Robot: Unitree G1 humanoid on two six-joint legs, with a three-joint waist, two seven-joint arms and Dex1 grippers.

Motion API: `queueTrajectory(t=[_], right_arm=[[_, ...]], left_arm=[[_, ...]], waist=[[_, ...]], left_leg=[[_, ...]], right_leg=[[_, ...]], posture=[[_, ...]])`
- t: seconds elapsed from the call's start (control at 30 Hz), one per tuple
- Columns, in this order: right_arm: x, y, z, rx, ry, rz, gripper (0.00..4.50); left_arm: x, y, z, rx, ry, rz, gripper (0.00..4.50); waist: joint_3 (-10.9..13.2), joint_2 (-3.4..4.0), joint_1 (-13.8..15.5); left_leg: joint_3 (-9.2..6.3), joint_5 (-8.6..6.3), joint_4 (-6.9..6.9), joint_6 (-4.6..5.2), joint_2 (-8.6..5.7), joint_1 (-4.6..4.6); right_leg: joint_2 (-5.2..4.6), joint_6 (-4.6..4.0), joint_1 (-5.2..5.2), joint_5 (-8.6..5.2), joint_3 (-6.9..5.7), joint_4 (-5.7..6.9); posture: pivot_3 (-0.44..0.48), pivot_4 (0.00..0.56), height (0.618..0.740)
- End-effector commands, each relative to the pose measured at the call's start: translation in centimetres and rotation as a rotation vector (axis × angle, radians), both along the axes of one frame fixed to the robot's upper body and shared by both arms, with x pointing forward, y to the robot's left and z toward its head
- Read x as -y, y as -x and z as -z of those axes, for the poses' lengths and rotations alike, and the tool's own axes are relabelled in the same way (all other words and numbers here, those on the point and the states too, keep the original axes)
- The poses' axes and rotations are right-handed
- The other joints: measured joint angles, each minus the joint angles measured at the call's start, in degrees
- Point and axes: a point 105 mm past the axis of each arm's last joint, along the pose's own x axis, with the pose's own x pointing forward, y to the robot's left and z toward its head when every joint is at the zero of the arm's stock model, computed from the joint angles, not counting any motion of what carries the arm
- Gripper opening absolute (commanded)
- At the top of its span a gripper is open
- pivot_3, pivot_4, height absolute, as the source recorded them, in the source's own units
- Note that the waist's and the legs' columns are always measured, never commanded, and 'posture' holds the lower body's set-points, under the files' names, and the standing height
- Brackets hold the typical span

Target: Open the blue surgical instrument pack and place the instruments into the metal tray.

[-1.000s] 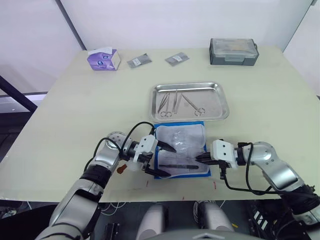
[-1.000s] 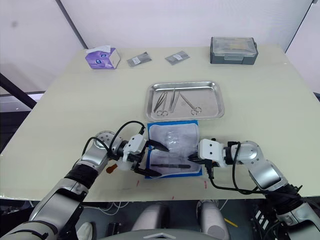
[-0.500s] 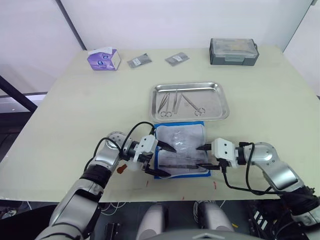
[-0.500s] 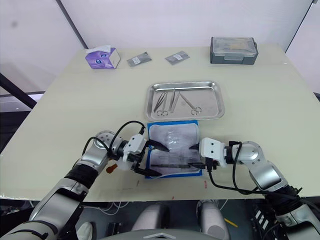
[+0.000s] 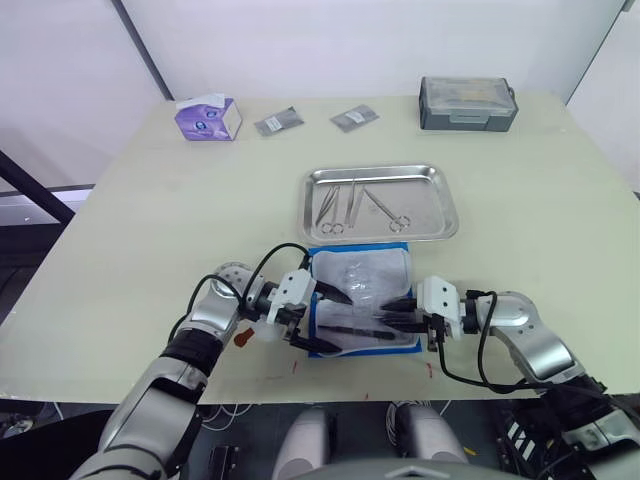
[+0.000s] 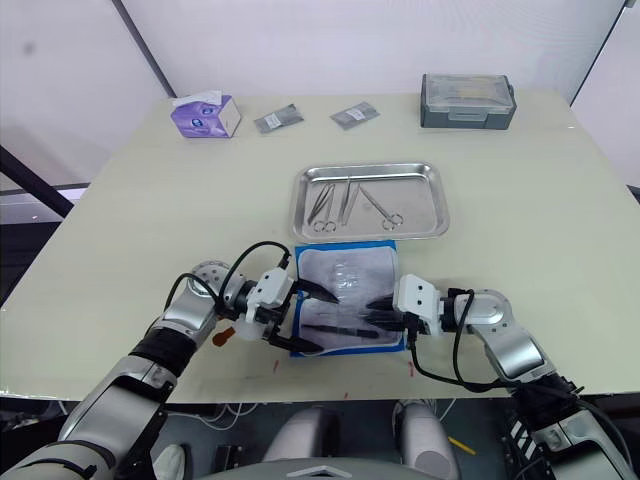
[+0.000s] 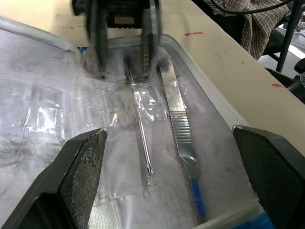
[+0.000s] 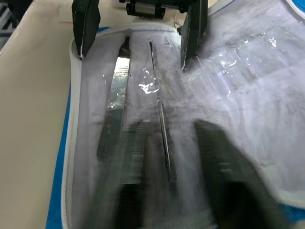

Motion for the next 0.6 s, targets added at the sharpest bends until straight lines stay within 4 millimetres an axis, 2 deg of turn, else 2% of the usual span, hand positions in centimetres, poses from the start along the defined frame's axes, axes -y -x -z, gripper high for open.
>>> queueTrajectory(t=[0.03,0.6], right_arm=[[0.46,-0.39,0.11,0.010,0.013,0.014,0.19],[0.49,-0.30,0.15,0.019,0.026,0.003,0.19]], left_arm=[[-1.18,2.97,4.42,-0.195,-0.134,0.037,4.50],[-1.10,3.02,4.35,-0.196,-0.132,0.040,4.50]], waist=[[0.0,0.00,0.0],[0.0,0.01,0.0]], left_leg=[[0.00,0.00,0.00,0.00,0.00,0.01],[0.00,0.00,0.00,0.00,0.00,0.00]], right_leg=[[0.00,0.00,0.00,0.00,0.00,0.00],[0.00,0.00,0.00,0.00,0.00,0.00]], posture=[[0.000,0.150,0.734],[0.000,0.150,0.734]])
